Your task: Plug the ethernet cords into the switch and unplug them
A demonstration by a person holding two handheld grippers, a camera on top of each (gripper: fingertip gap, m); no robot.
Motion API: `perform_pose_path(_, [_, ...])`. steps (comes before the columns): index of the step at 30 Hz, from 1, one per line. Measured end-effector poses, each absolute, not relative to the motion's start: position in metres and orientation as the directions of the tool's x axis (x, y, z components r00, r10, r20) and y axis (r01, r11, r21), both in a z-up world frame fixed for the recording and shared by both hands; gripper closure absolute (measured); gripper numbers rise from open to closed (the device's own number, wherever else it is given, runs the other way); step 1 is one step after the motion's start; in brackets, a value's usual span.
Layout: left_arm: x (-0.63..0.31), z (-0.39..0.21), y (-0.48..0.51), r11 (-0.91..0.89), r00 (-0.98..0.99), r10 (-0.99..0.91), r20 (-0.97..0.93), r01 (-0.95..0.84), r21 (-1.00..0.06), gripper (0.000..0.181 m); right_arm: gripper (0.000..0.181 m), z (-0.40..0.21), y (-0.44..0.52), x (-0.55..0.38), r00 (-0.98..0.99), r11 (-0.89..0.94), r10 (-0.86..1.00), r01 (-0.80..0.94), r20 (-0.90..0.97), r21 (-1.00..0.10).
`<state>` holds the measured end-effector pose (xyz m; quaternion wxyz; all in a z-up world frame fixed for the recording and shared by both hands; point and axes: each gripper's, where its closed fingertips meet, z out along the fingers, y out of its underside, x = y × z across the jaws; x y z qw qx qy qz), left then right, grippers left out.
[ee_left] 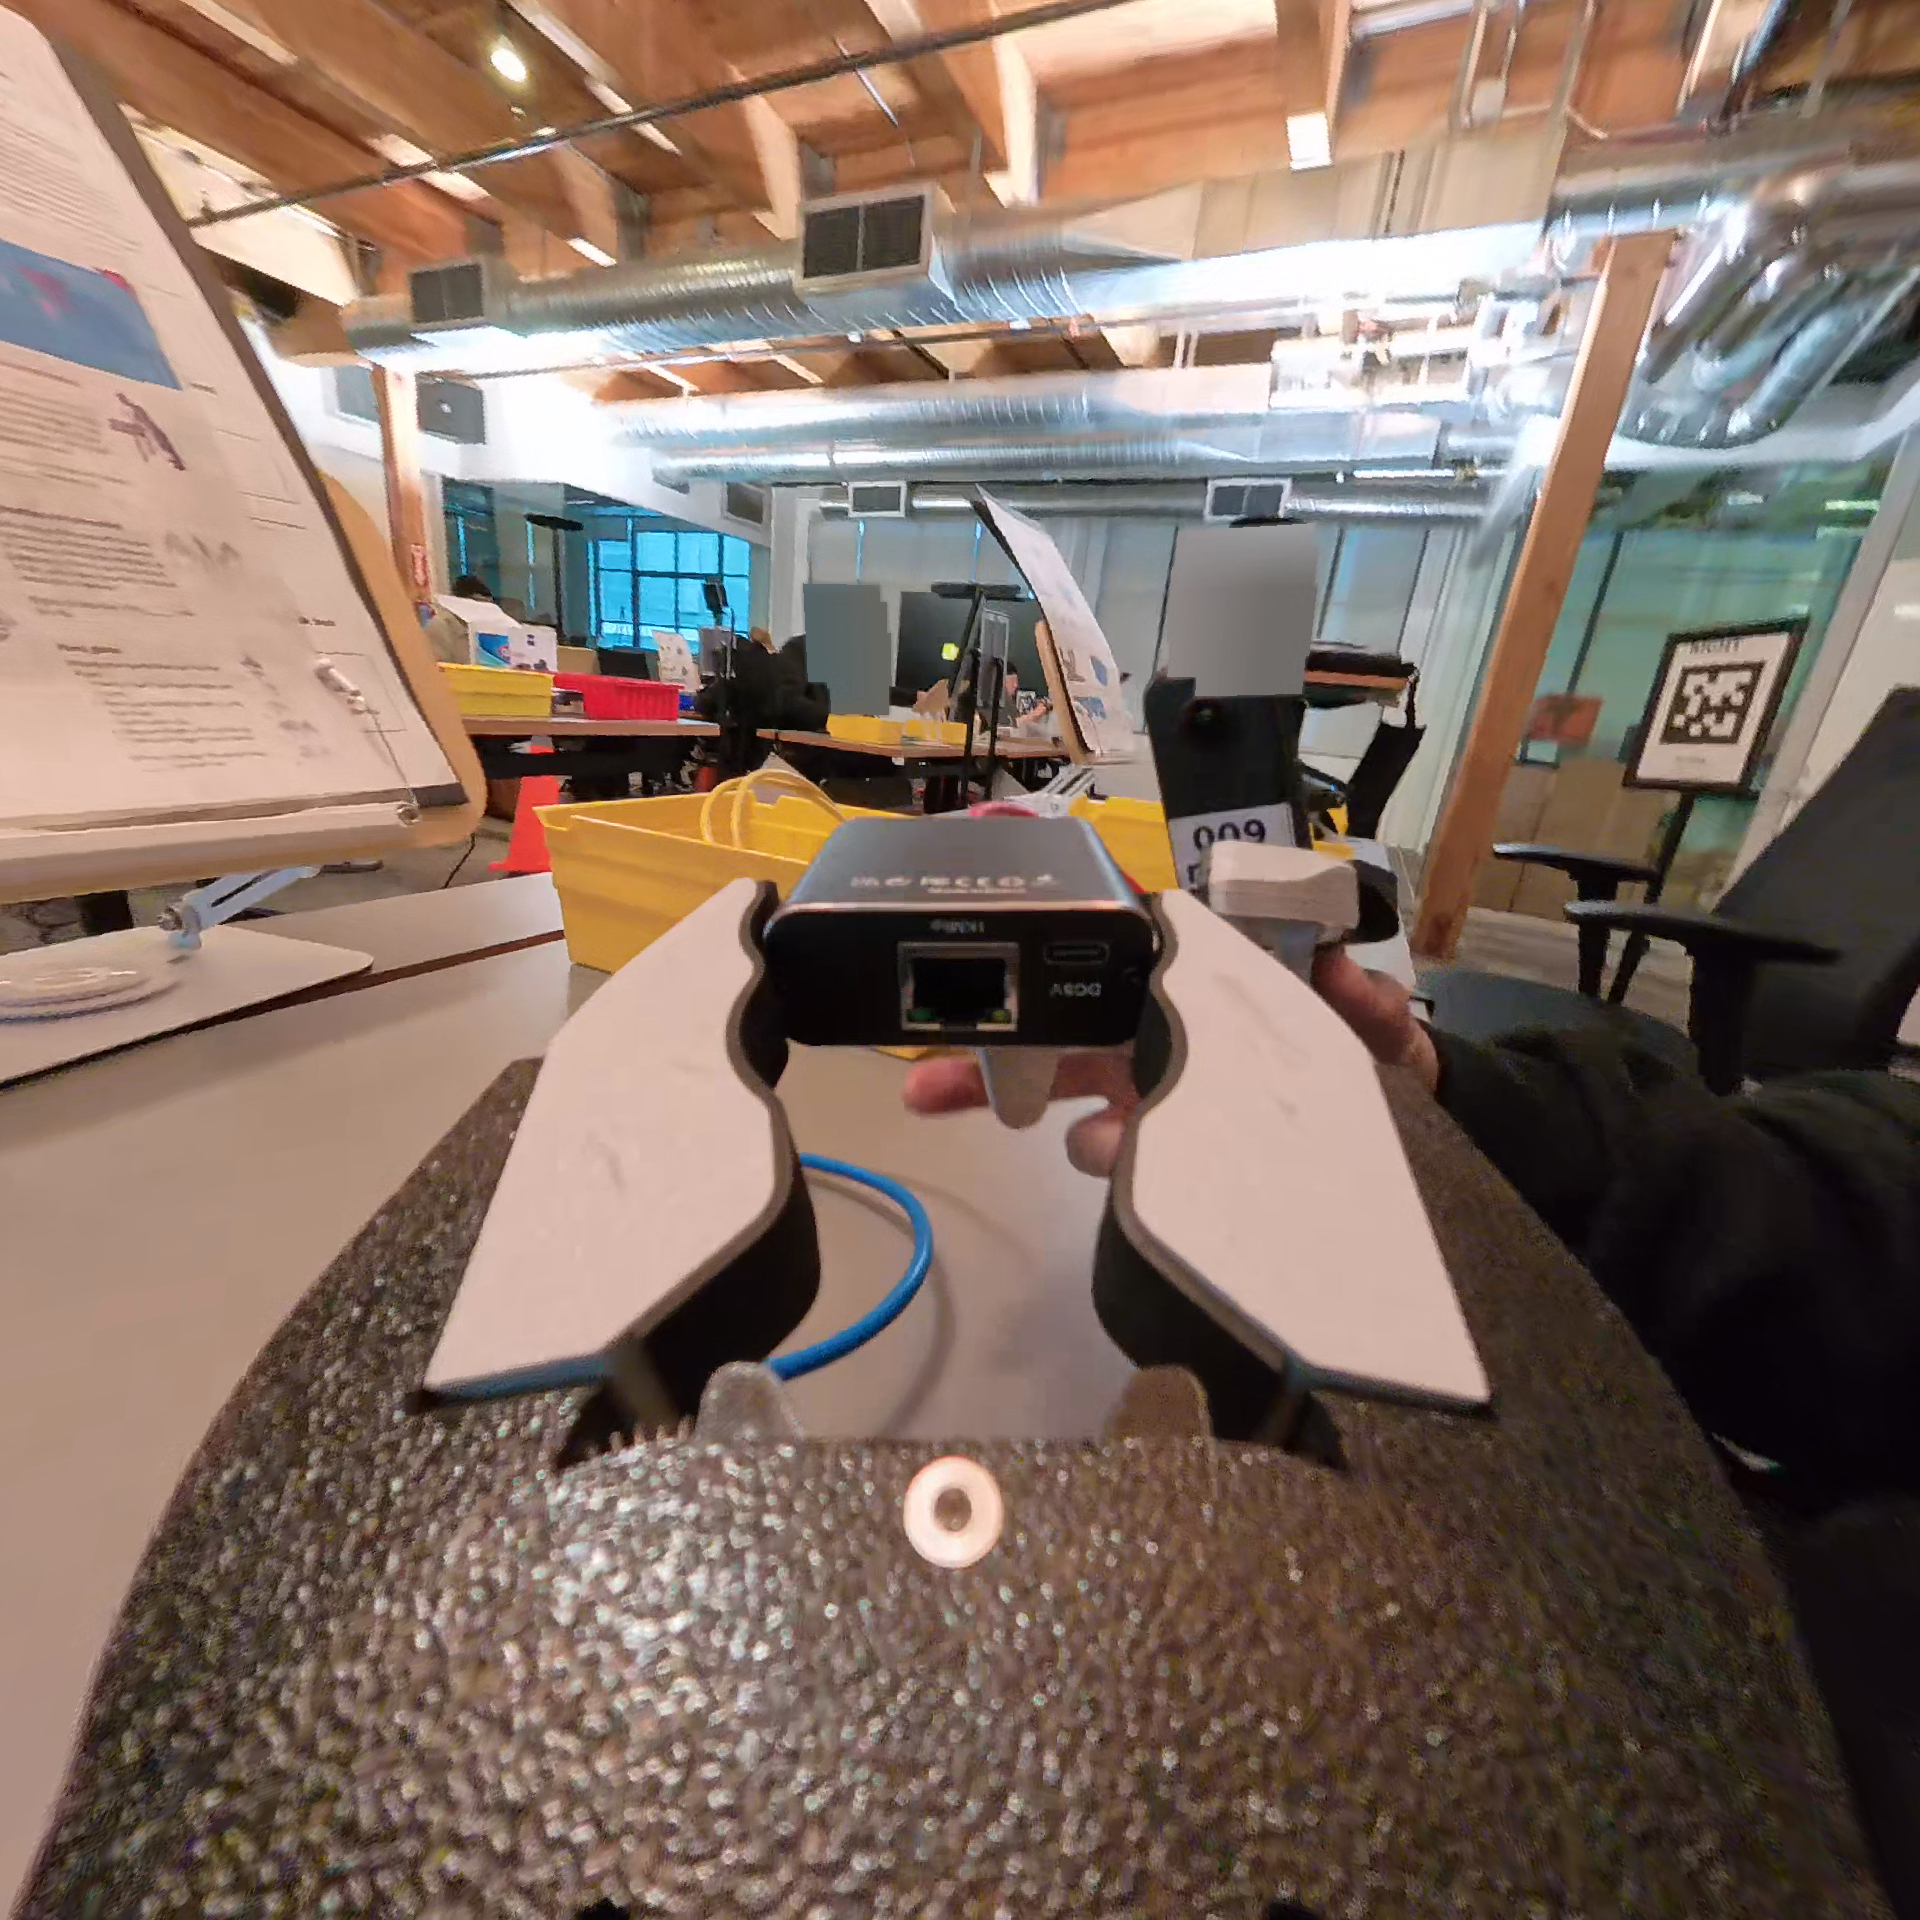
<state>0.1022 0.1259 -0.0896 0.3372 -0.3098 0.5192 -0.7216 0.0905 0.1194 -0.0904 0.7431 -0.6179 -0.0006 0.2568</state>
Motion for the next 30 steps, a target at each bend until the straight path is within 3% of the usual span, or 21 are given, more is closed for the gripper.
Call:
perform_pose_path(4, [0.103, -0.08, 0.121, -0.235, -0.571, -0.817, 0.082, 0.199, -0.951, 0.116, 0.118, -0.084, 0.112, 0.089, 0.909, 0.191, 0.366, -0.284, -0.201, -0.94])
perform_pose_path(7, [0.105, -0.077, 0.122, -0.13, -0.526, -0.851, -0.011, 0.231, -0.964, 0.116, 0.106, -0.091, 0.112, 0.102, 0.936, 0.179, 0.277, -0.27, -0.215, -0.946])
perform_pose_path(9, [0.1, -0.068, 0.114, -0.166, -0.577, -0.817, -0.004, 0.243, -0.956, 0.116, 0.094, -0.091, 0.111, 0.105, 0.929, 0.177, 0.273, -0.305, -0.251, -0.936])
perform_pose_path(14, [0.091, -0.069, 0.078, -0.305, -0.79, -0.602, 0.112, 0.097, -0.947, 0.117, 0.1, -0.085, 0.102, 0.087, 0.903, 0.219, 0.382, -0.298, -0.199, -0.929])
perform_pose_path(17, [0.091, -0.073, 0.07, -0.329, -0.821, -0.555, 0.137, 0.065, -0.942, 0.117, 0.116, -0.073, 0.084, 0.088, 0.953, 0.352, 0.303, -0.091, 0.021, -0.932])
perform_pose_path(25, [0.083, -0.089, 0.056, -0.17, -0.855, -0.519, 0.025, 0.074, -0.983, 0.115, 0.119, -0.086, 0.071, 0.081, 0.922, 0.192, 0.345, 0.115, 0.176, -0.975])
perform_pose_path(30, [0.08, -0.088, 0.052, -0.118, -0.846, -0.534, -0.005, 0.08, -0.99, 0.109, 0.119, -0.086, 0.069, 0.075, 0.909, 0.212, 0.369, 0.119, 0.192, -0.97])
